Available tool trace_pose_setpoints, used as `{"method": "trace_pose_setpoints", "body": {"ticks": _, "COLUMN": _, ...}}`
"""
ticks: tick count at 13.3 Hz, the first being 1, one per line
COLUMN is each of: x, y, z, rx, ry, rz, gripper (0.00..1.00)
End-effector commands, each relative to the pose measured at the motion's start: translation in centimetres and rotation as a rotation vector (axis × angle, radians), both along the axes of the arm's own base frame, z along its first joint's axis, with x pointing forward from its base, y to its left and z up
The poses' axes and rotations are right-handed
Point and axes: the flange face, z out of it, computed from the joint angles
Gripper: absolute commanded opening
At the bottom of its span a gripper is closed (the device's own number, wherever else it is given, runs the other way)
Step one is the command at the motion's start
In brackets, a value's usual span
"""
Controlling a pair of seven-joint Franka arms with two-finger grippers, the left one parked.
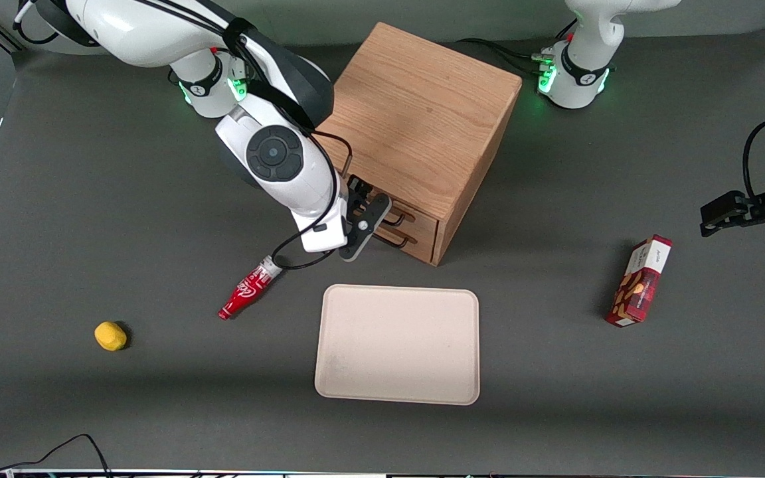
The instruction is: Open upper drawer
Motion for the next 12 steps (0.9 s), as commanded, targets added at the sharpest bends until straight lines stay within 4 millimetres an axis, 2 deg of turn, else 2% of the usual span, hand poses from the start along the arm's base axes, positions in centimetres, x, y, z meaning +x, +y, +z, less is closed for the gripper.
{"method": "trace_pose_setpoints", "body": {"ticks": 1, "x": 0.7, "y": 0.2, "z": -0.9, "rx": 0.013, "ry": -0.033, "rz": 0.048, "gripper": 1.00}}
{"method": "trace_pose_setpoints", "body": {"ticks": 4, "x": 1.3, "y": -0.5, "z": -1.4, "rx": -0.007, "ry": -0.059, "rz": 0.090, "gripper": 1.00}}
{"method": "trace_pose_setpoints", "body": {"ticks": 8, "x": 3.5, "y": -3.0, "z": -1.8, "rx": -0.031, "ry": -0.085, "rz": 0.105, "gripper": 1.00}}
{"method": "trace_pose_setpoints", "body": {"ticks": 12, "x": 6.9, "y": -5.6, "z": -0.6, "rx": -0.012, "ry": -0.155, "rz": 0.080, "gripper": 1.00}}
